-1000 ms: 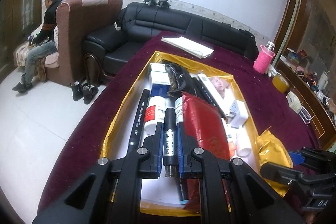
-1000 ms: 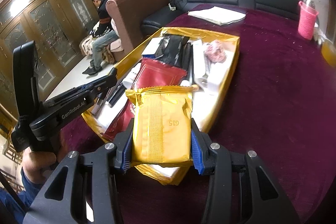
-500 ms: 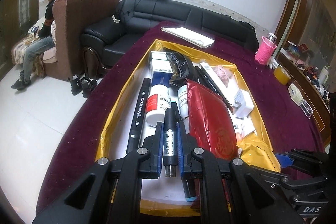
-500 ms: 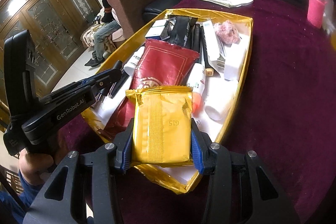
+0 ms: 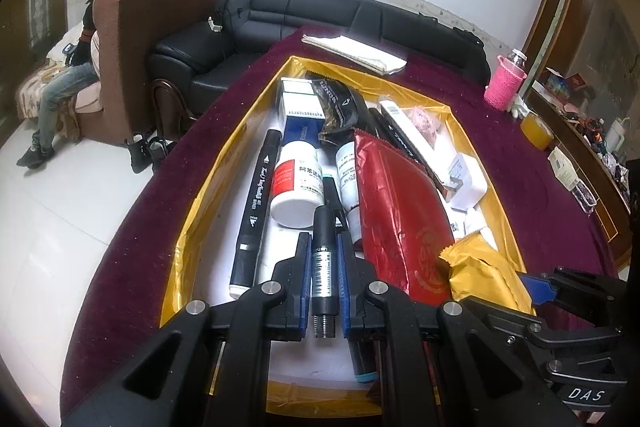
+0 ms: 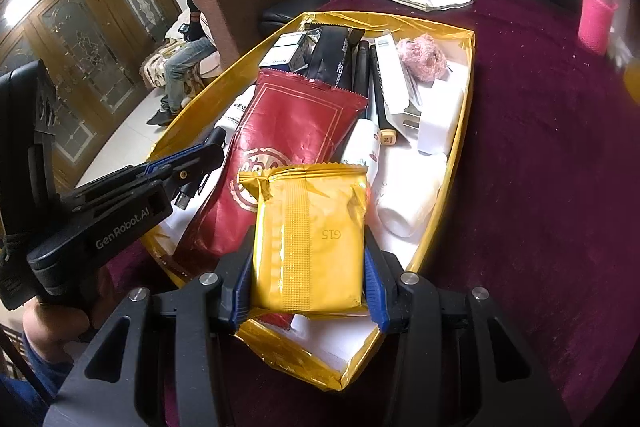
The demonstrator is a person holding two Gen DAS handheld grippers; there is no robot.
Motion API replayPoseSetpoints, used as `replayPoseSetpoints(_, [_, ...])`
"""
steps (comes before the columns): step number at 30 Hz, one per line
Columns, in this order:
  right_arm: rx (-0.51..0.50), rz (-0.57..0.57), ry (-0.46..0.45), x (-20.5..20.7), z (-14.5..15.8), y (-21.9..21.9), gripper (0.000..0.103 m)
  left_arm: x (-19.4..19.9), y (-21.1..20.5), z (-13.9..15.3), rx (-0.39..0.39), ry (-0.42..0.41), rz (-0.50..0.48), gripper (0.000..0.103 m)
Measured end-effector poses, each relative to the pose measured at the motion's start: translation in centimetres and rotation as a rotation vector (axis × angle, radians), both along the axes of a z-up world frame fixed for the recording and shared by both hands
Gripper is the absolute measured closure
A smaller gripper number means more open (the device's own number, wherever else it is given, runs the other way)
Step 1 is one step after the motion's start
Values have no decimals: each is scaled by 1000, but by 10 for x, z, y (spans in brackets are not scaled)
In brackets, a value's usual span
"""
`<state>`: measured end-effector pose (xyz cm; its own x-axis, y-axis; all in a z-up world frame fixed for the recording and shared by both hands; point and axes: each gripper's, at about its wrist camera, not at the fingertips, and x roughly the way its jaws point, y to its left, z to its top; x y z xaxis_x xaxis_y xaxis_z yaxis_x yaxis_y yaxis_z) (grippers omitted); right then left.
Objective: Organize objects
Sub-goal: 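Carry yellow packet and marker over the tray with both tools, then lower yellow packet and marker into the tray and open both tools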
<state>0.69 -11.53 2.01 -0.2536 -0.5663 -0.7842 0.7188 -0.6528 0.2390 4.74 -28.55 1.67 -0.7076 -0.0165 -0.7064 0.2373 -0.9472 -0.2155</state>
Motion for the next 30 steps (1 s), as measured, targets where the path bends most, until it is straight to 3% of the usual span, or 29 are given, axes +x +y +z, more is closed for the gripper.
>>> replayPoseSetpoints(8, [72,12,25,-1,-2,-13,59,-5,5,-5,-3,-23,-21,93])
replayPoseSetpoints(17, [73,-8,-19,-12,-4,-18,59,-6,1,-7,7,-34,-21,93])
replayPoseSetpoints(30, [85,-35,3,-21,-3,-22,59,-15,1,-7,-26,-51,-31,93])
